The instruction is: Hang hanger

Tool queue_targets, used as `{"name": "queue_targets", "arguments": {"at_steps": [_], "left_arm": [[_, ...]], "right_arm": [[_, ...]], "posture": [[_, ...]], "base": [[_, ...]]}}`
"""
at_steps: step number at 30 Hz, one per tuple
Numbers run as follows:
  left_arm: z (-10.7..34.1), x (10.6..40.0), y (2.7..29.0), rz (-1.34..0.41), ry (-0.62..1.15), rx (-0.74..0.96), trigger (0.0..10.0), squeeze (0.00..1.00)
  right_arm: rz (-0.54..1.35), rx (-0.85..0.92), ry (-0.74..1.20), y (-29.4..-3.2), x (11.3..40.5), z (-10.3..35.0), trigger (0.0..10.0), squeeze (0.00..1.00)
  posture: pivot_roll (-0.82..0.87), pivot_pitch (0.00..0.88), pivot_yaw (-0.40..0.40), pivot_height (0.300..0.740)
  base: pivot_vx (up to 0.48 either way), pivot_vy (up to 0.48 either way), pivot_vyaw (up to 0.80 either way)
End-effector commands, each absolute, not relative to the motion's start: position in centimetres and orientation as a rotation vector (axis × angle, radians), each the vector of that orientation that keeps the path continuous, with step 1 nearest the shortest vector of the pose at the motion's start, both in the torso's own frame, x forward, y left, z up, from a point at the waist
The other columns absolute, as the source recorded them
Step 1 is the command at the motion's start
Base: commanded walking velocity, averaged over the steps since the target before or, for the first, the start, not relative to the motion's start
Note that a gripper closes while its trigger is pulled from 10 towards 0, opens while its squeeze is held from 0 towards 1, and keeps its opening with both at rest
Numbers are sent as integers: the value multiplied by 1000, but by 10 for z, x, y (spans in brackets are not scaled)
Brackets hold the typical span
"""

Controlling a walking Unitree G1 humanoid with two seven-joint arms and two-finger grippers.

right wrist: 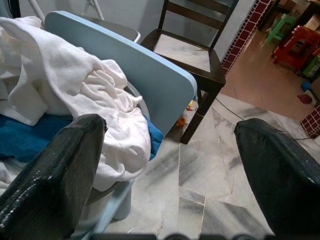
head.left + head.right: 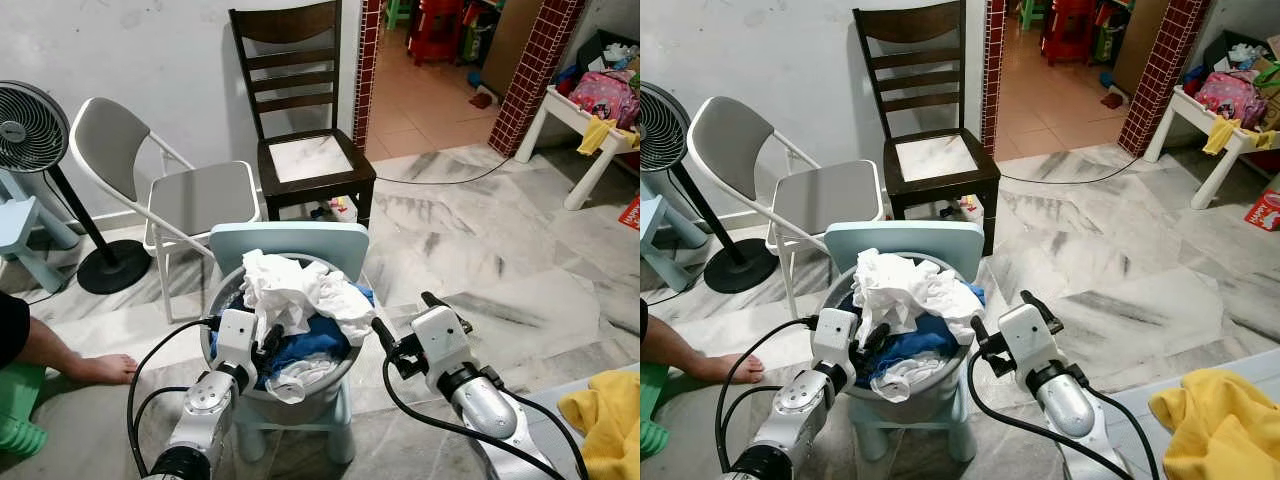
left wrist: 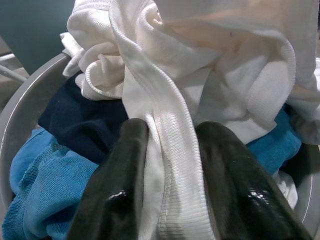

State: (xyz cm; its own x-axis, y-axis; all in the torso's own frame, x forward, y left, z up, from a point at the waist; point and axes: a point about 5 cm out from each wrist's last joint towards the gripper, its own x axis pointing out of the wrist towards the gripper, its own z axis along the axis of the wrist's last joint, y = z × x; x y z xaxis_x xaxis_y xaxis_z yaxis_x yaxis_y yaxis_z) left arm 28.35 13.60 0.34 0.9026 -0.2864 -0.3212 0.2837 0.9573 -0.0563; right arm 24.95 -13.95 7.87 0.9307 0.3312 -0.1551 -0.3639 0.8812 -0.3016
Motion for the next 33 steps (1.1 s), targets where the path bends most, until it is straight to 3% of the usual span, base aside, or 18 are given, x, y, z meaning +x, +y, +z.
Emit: {"name": "queue_targets", "arguments": {"at_steps": [1,21,33], "left_arm": [[6,286,139,-298,317,-4,0,0],[13,285,153,-245,245,27,0,0],[54,278,188,-30,-45,97,0,0]], "right_arm": [[368,-333,95,-138,250,80,10000,0],[367,-324,89,-133,254,78,10000,0],[343,-334,86,-140,258,78,10000,0]], "posture": [[-158,53,22,740],[-136,33,30,740],[-134,10,33,740]], "base": [[0,0,0],[0,0,0],[0,0,0]]}}
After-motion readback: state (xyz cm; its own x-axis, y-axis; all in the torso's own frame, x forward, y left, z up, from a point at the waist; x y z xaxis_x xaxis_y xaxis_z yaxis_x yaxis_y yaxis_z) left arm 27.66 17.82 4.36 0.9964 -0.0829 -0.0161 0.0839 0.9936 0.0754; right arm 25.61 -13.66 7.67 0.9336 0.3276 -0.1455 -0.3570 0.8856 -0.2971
